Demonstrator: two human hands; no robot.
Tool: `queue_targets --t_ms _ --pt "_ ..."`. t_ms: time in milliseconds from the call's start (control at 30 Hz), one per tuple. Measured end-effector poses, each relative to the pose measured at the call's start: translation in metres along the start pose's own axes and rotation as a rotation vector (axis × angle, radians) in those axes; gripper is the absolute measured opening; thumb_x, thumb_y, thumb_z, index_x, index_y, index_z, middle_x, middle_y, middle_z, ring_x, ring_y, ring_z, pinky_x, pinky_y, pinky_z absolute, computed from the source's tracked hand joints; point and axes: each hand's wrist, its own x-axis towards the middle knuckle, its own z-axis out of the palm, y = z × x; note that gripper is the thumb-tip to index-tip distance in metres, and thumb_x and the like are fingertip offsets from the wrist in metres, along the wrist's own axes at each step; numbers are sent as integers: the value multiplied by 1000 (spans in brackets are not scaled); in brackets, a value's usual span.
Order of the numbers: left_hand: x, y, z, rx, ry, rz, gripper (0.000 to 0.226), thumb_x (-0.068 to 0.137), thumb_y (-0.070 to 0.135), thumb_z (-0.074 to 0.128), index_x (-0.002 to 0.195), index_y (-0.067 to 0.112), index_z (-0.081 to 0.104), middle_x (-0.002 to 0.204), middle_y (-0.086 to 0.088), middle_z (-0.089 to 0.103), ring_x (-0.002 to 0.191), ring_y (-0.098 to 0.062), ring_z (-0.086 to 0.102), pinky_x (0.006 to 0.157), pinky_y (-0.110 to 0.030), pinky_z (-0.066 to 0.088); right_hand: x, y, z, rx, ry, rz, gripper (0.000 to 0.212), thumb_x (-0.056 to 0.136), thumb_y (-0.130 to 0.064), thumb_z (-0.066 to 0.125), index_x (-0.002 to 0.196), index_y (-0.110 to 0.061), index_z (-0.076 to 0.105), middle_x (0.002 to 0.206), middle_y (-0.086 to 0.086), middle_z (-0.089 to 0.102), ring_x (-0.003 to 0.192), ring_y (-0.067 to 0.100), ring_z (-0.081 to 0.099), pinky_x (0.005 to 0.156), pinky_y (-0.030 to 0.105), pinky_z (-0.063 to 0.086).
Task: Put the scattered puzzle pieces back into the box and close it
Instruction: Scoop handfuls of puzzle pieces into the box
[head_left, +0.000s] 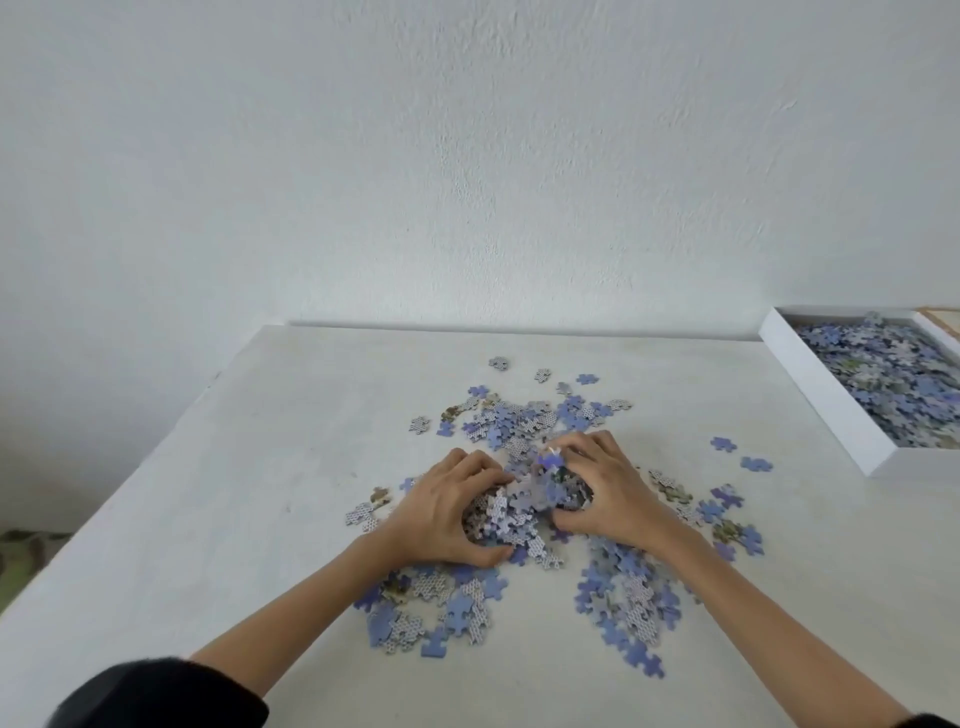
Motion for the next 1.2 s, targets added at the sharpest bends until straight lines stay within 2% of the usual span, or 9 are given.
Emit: queue_targets --t_ms 133,267,400,467,533,600,667,833,1200 --pt "4 2 1 1 13 20 51 65 50 58 102 15 58 104 2 57 86 -16 50 63 -29 49 6 -5 0 91 56 -7 71 63 -51 59 119 -7 56 120 -3 50 106 5 36 91 19 33" --pt "8 4 -1 -94 26 15 43 65 42 61 100 19 54 94 3 59 80 -12 53 60 -21 46 13 0 1 229 84 34 33 66 -30 76 84 -6 61 91 -5 56 80 16 53 74 29 49" --pt "14 6 -7 -315 56 -50 42 68 34 65 107 27 50 94 17 54 78 3 54 66 -11 46 19 2 -9 404 79 94 40 69 -12 77 65 -25 40 121 -12 41 114 11 43 97 27 38" --pt "17 7 -8 -365 89 -50 41 71 30 67 109 28 52 92 18 56 75 1 57 66 -13 47 20 2 -15 432 76 123 46 71 -15 77 70 -34 34 116 -15 40 108 0 42 92 18 39" --pt "21 7 -9 -408 131 -46 43 71 28 69 108 33 49 88 10 59 69 -7 59 62 -19 49 19 4 -20 485 54 128 42 71 -13 77 88 -34 45 94 -27 40 81 -14 42 73 7 38" --pt "23 8 -11 -426 183 -36 45 72 28 71 108 35 46 82 10 57 61 -8 56 57 -19 46 19 6 -26 539 34 94 57 71 -4 75 116 -28 50 106 -30 44 95 -25 43 81 -2 33" --pt "26 10 -15 -425 215 -23 49 72 25 74 111 34 45 78 9 56 54 -4 49 55 -15 40 19 6 -30 535 50 23 62 74 -8 72 121 -37 44 122 -32 40 111 -31 28 91 -7 20" --pt "28 14 -18 -437 216 32 48 75 22 74 115 29 50 77 8 54 55 3 46 58 -7 35 18 8 -39 543 105 -21 55 76 -10 71 116 -38 47 123 -29 45 117 -24 33 95 -5 18" --pt "56 44 -19 -478 202 99 38 74 26 71 109 31 57 77 8 57 59 -8 54 57 -22 48 8 20 -63 591 146 -85 50 71 -6 73 113 -26 56 119 -20 55 119 -4 46 102 16 34"
